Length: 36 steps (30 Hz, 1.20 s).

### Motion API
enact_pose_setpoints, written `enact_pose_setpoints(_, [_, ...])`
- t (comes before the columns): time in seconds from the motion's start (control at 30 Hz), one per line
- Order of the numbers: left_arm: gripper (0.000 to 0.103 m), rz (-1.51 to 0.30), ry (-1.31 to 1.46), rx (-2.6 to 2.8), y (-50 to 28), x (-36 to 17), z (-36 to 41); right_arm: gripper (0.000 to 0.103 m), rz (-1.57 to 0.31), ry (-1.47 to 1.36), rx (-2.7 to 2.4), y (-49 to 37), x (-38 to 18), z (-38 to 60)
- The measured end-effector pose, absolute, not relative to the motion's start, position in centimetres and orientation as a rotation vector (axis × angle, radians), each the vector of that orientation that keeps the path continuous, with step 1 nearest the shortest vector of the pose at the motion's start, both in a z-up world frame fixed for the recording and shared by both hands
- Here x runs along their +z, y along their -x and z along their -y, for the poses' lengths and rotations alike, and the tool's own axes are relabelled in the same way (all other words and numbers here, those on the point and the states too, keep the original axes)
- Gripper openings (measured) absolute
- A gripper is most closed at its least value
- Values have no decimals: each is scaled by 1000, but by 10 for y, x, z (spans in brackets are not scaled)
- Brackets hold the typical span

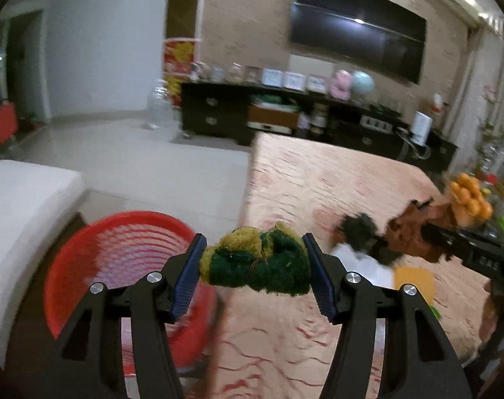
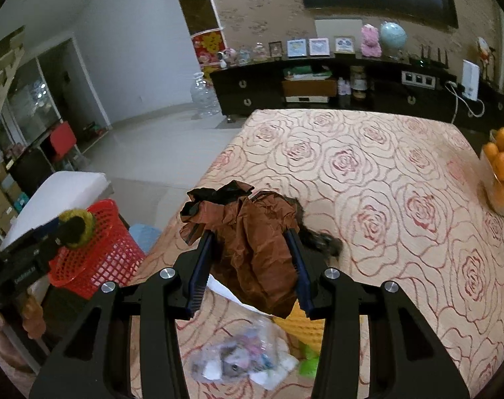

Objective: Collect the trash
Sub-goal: 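Carry the sponge and brown cloth with both tools over the wastebasket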

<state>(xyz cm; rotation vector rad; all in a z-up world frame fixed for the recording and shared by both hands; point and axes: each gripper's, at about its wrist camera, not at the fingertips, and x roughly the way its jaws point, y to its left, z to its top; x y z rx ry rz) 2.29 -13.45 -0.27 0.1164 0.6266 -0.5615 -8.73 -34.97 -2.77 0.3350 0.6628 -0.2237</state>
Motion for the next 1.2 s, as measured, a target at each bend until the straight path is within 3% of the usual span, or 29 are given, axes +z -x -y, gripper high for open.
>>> enact_pose_setpoints(1.03, [57, -587, -59, -235, -68, 7, 32, 43, -654, -140, 47, -23, 12, 225])
enact_pose_setpoints(1.2, [57, -607, -82, -206, -74, -2, 30, 43, -685, -140, 93, -32, -3, 215])
